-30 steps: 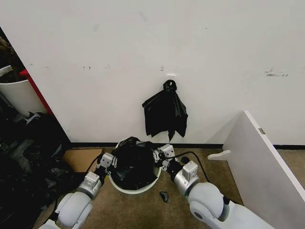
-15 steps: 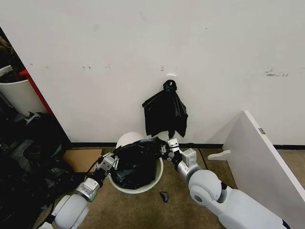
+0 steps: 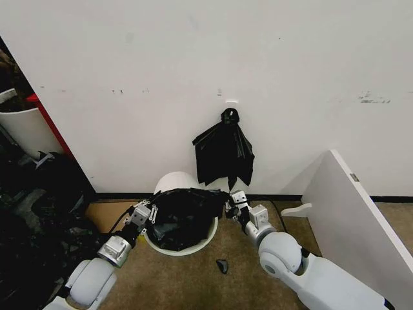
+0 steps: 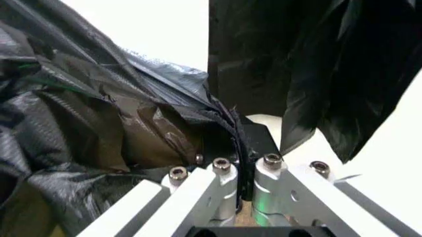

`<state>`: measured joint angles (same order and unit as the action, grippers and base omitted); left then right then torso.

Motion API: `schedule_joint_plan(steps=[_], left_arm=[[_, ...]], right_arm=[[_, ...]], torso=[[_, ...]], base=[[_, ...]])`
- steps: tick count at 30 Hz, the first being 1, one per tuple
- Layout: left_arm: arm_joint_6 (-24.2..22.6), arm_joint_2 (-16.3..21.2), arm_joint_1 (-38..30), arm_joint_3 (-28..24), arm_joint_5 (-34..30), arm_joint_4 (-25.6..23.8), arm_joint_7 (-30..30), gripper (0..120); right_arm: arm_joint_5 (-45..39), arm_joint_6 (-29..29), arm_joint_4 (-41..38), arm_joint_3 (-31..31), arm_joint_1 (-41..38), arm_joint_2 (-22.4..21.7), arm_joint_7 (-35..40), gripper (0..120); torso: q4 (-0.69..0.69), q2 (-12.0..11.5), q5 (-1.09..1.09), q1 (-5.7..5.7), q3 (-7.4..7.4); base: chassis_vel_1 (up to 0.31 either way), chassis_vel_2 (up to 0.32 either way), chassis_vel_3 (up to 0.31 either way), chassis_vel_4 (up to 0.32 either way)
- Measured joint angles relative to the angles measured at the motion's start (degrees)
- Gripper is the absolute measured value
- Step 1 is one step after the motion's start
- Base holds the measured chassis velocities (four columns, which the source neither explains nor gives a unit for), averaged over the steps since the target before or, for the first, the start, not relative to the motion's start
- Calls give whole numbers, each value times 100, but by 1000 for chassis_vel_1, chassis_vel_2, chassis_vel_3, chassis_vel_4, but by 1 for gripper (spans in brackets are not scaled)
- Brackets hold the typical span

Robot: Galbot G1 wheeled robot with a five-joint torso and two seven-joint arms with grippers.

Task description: Place the garbage bag over the trash bin.

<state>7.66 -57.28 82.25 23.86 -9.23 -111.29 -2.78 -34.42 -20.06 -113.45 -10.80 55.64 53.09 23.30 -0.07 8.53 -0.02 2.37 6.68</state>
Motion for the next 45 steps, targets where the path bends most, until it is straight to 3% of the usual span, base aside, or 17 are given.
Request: schedule_joint_plan(steps=[4, 6, 8, 14, 21, 29, 37, 45], left_arm=[[-298, -54, 1, 0, -684, -63, 254, 1], [-454, -73, -12, -1, -1016, -93, 321, 1], [-507, -86, -14, 0, -1142, -92, 345, 1], [-744, -184, -61, 13, -1653, -127, 528, 1], [-880, -266, -78, 14, -1946, -193, 624, 1], [-885, -272, -10, -20, -1885, -239, 583, 1], [-856, -282, 67, -54, -1738, -243, 511, 1], [-846, -248, 63, -72, -1689, -256, 490, 1]], right_arm=[[-97, 65, -225, 362, 361, 48, -17, 9], [-83, 177, -325, 621, 571, 82, -197, 20], [-63, 274, -335, 740, 670, 93, -290, 23], [190, 852, -545, 1299, 1356, 165, -819, 48], [965, 1513, -832, 1360, 2175, 244, -1568, 72], [1347, 1784, -807, 978, 2107, 443, -1823, 99], [1344, 1607, -753, 646, 1750, 467, -1801, 99], [1263, 1442, -620, 420, 1461, 497, -1672, 85]], torso=[[-1, 0, 0, 0, 0], [0, 1, 0, 0, -1], [1, 1, -1, 0, -1], [1, 1, -1, 0, -1], [-1, 1, 0, 0, -1], [1, 1, -1, 0, 0], [1, 1, -1, 0, 0], [0, 0, 0, 0, 0]], base=[[0, 0, 0, 0], [0, 0, 0, 0], [0, 0, 0, 0], [0, 0, 0, 0], [0, 0, 0, 0], [0, 0, 0, 0], [0, 0, 0, 0], [0, 0, 0, 0]])
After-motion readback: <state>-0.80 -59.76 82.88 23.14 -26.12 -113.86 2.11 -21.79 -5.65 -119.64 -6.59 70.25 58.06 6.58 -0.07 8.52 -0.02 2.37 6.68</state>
